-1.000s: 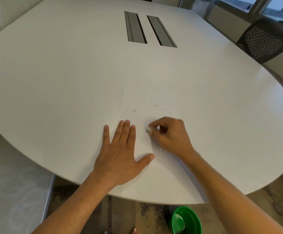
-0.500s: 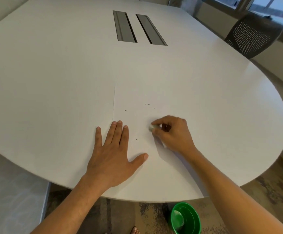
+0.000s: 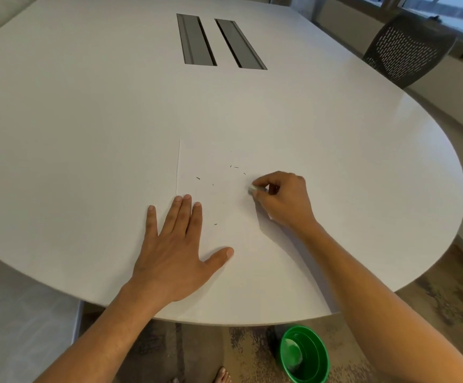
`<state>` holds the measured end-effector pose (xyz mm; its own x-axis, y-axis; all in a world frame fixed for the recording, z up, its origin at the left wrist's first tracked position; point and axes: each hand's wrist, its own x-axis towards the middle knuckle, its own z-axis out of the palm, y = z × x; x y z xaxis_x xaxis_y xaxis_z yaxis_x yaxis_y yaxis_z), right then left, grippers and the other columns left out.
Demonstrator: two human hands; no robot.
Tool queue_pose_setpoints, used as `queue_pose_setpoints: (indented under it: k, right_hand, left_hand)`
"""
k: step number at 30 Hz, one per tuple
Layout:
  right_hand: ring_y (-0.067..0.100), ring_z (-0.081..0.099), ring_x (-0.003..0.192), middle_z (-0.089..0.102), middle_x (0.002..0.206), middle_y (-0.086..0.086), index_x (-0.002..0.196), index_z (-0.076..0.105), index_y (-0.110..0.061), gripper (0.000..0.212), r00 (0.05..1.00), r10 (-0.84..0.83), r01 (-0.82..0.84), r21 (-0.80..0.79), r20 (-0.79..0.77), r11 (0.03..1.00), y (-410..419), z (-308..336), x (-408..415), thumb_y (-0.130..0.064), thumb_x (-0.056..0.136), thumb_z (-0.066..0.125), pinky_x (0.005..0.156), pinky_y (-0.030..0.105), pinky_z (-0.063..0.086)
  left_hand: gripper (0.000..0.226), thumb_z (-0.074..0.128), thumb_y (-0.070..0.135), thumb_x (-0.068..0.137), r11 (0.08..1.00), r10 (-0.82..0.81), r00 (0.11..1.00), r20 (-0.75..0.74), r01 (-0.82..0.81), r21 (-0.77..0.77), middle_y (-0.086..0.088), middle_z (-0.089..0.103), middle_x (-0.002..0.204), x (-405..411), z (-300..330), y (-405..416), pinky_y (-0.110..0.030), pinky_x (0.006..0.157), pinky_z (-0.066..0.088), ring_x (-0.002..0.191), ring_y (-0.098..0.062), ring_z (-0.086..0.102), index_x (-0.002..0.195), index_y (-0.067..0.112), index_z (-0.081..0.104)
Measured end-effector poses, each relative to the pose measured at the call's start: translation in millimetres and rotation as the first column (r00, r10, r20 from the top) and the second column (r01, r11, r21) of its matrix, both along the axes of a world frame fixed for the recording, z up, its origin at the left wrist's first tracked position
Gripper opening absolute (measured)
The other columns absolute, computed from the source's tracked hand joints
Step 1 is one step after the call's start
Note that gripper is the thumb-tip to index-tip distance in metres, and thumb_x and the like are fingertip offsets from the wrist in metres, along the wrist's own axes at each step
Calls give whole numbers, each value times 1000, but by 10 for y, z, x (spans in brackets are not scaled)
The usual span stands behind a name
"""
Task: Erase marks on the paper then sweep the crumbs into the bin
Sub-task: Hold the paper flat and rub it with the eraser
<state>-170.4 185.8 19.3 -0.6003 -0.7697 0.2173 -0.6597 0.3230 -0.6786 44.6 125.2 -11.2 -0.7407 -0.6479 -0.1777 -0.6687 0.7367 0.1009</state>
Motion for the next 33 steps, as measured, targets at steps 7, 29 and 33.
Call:
queue_pose_setpoints:
  k: [7, 29, 33]
  right_hand:
    - [7, 55, 60, 62, 69, -17, 81, 75, -19, 15, 956, 285, -285, 11, -69, 959, 502, -62, 423, -6, 73, 74, 57, 8, 37]
    - [-2, 54, 57, 56, 63, -22, 81, 76, -18, 4, 985, 159, -160, -7, -66, 987, 93, -75, 205, -17, 78, 74, 57, 6, 34]
    - [-9, 51, 55, 70, 77, -11, 86, 77, -15, 10, 999, 46, -46, 5, -17, 999, -176, -52, -53, -21, 82, 70, 59, 4, 32]
  left_hand:
    - [106, -18, 85, 66, 1000, -1, 1000, 11, 1, -4, -1, -37, 155, -2, -10, -2, -55, 115, -19, 138, -17, -39, 147, 19, -30]
    - [105, -16, 85, 68, 1000, 2, 1000, 6, -2, -6, -1, -37, 155, -1, 7, 12, -53, 115, -20, 138, -15, -40, 147, 19, -30]
    - [105, -14, 86, 69, 1000, 5, 1000, 10, -5, -12, -2, -35, 156, -14, 3, 3, -54, 115, -18, 139, -17, -38, 149, 18, -27]
